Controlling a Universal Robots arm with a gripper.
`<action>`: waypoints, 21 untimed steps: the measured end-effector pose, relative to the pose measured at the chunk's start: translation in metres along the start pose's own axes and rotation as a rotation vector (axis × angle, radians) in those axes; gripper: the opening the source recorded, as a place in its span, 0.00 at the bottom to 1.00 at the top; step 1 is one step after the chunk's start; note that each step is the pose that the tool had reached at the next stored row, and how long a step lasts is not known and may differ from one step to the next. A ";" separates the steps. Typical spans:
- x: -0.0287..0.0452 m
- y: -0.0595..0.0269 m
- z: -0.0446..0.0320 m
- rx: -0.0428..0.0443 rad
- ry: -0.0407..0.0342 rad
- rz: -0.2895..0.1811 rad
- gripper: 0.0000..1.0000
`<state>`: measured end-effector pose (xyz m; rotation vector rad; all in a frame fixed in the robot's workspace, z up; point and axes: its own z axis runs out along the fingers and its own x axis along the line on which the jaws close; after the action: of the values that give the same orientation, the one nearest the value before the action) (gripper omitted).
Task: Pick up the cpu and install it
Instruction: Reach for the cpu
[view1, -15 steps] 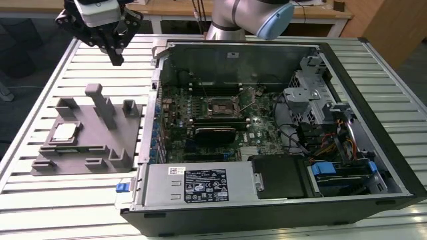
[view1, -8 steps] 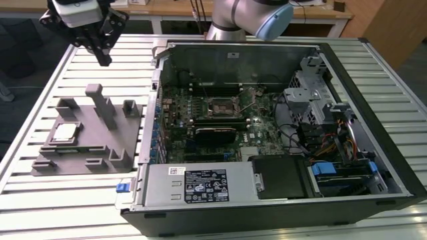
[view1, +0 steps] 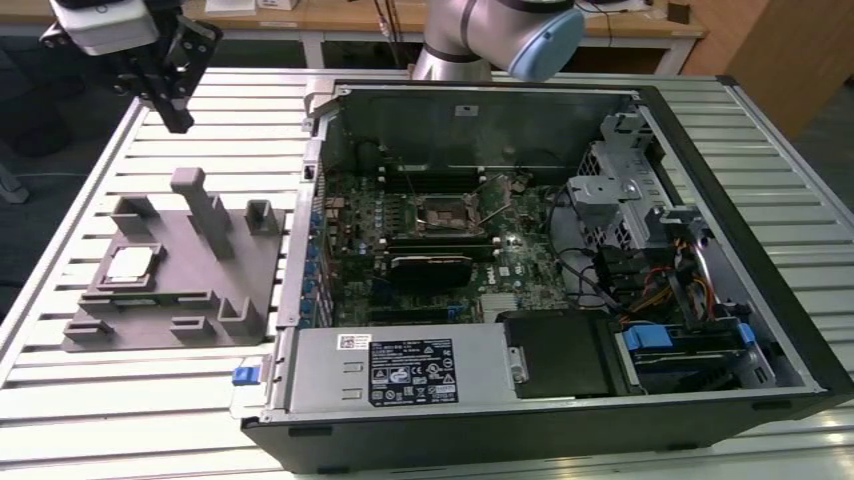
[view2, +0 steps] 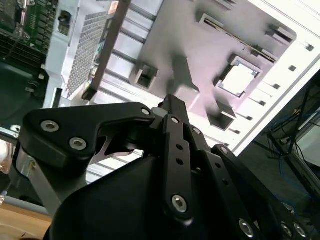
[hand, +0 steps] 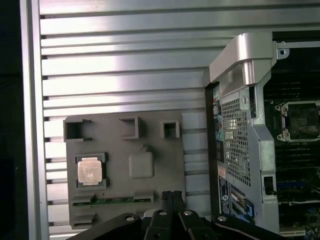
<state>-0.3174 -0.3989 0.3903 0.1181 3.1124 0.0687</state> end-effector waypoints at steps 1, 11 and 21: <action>0.0036 -0.0002 -0.0001 0.0001 0.0000 0.000 0.11; 0.0407 -0.0031 0.0000 0.0000 -0.0001 0.000 0.11; 0.0774 -0.0060 0.0004 0.0000 0.0000 0.000 0.11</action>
<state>-0.3950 -0.3990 0.3877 0.1179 3.1124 0.0688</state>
